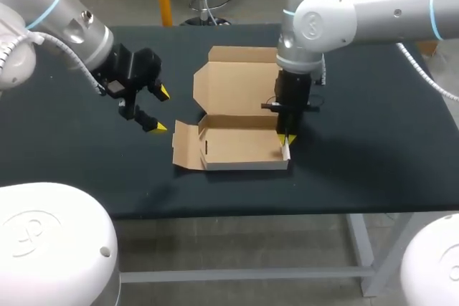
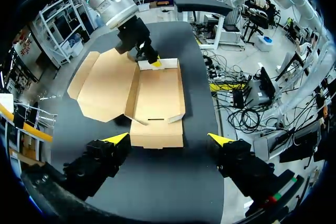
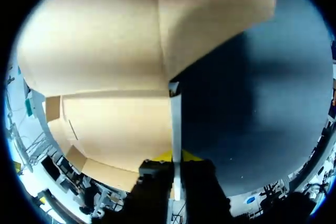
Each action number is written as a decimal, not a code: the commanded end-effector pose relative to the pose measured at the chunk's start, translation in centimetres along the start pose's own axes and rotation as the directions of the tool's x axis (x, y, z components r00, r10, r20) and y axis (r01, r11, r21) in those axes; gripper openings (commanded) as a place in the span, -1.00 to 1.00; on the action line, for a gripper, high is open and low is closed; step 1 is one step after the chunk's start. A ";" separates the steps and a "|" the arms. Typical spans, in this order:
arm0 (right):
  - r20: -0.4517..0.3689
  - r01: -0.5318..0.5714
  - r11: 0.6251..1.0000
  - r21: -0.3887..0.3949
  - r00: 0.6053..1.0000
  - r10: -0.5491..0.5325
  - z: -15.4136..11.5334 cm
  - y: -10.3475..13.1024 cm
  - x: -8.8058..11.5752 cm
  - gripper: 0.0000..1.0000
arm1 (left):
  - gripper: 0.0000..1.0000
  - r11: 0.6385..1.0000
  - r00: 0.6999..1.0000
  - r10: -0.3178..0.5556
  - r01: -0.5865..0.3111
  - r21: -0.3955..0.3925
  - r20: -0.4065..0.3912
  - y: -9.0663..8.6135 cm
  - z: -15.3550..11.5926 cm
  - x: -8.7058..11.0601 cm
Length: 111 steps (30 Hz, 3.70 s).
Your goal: Assemble the packaging by folding the flat box into shape, placing the metal phone stand inside, and closing the box properly
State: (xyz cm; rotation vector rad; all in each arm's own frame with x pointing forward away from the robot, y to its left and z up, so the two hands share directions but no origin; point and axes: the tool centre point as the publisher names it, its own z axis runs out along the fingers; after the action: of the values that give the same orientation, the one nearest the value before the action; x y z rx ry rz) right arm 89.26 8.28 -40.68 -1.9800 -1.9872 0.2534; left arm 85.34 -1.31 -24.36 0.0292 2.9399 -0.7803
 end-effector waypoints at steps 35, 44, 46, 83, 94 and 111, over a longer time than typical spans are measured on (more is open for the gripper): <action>0.026 -0.007 0.970 -0.241 1.000 0.013 0.9 1.0 -0.5 -0.87 | 1.00 1.000 1.000 0.000 0.000 -0.003 0.001 0.0 0.0 0.1; 0.029 -0.015 0.964 -0.266 0.999 0.023 1.0 1.2 -0.3 -0.80 | 1.00 1.000 1.000 0.000 0.000 -0.003 0.001 0.0 0.0 0.1; 0.029 -0.013 0.963 -0.268 0.999 0.022 1.1 1.3 -0.2 -0.76 | 1.00 1.000 1.000 0.000 0.000 -0.003 0.001 0.0 0.0 0.1; 0.259 -0.170 0.957 -0.234 0.938 0.230 0.9 1.6 -1.8 -1.00 | 1.00 1.000 1.000 0.000 0.000 -0.003 0.001 0.0 0.0 0.1; 0.284 -0.152 0.957 -0.247 0.933 0.222 1.0 1.5 -2.2 -1.00 | 1.00 1.000 1.000 0.000 0.000 -0.003 0.001 0.0 0.0 0.1; 0.056 0.023 0.939 -0.343 0.998 -0.004 0.0 0.8 -1.0 -1.00 | 1.00 1.000 1.000 0.000 0.000 -0.003 0.001 0.0 0.0 0.1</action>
State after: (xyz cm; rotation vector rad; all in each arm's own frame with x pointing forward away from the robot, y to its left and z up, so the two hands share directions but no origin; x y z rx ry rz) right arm 90.50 7.78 -41.12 -2.2004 -2.2133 0.0558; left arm 85.33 -1.32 -24.37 0.0294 2.9400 -0.7803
